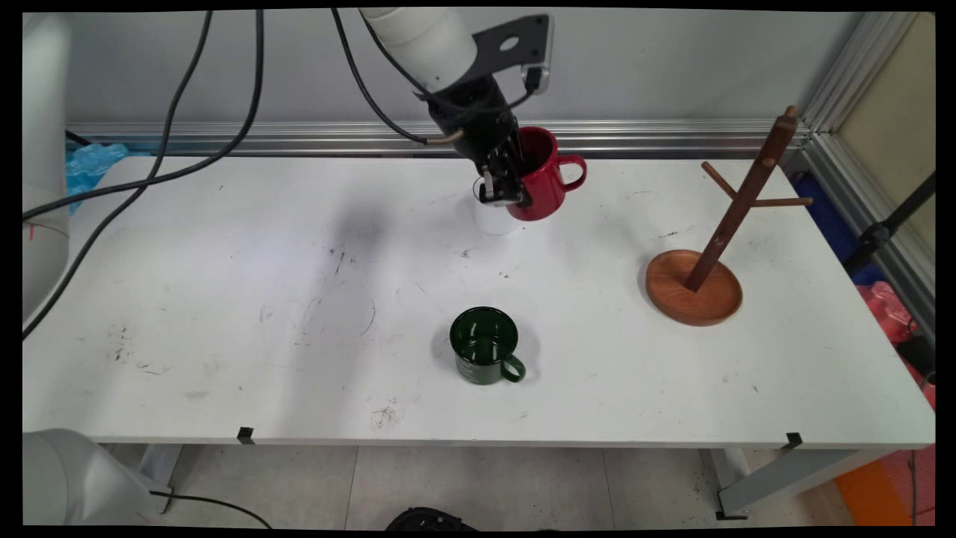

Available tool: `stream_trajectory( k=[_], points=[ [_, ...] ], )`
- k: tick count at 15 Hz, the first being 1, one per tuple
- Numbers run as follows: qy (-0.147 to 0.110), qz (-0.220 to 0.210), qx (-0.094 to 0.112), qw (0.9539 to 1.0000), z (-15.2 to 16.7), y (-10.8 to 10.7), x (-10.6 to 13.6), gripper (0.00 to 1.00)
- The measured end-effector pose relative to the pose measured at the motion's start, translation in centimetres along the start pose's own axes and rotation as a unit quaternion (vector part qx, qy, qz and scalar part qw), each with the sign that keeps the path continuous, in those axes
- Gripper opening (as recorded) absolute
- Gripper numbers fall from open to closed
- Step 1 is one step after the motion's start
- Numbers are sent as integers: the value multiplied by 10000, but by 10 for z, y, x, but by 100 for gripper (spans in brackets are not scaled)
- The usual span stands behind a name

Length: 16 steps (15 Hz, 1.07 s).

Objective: Place the picked object on the table

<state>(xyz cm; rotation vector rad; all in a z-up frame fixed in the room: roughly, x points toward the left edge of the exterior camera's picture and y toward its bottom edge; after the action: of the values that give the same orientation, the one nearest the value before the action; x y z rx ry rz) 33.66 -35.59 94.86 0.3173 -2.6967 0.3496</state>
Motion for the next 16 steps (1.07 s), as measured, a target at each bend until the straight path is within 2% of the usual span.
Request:
stream_trajectory(
  k=[7,16],
  points=[
    [-419,-156,104,9989,25,12,4,0],
    [-832,-403,98,9957,60,28,5,0]
  ],
)
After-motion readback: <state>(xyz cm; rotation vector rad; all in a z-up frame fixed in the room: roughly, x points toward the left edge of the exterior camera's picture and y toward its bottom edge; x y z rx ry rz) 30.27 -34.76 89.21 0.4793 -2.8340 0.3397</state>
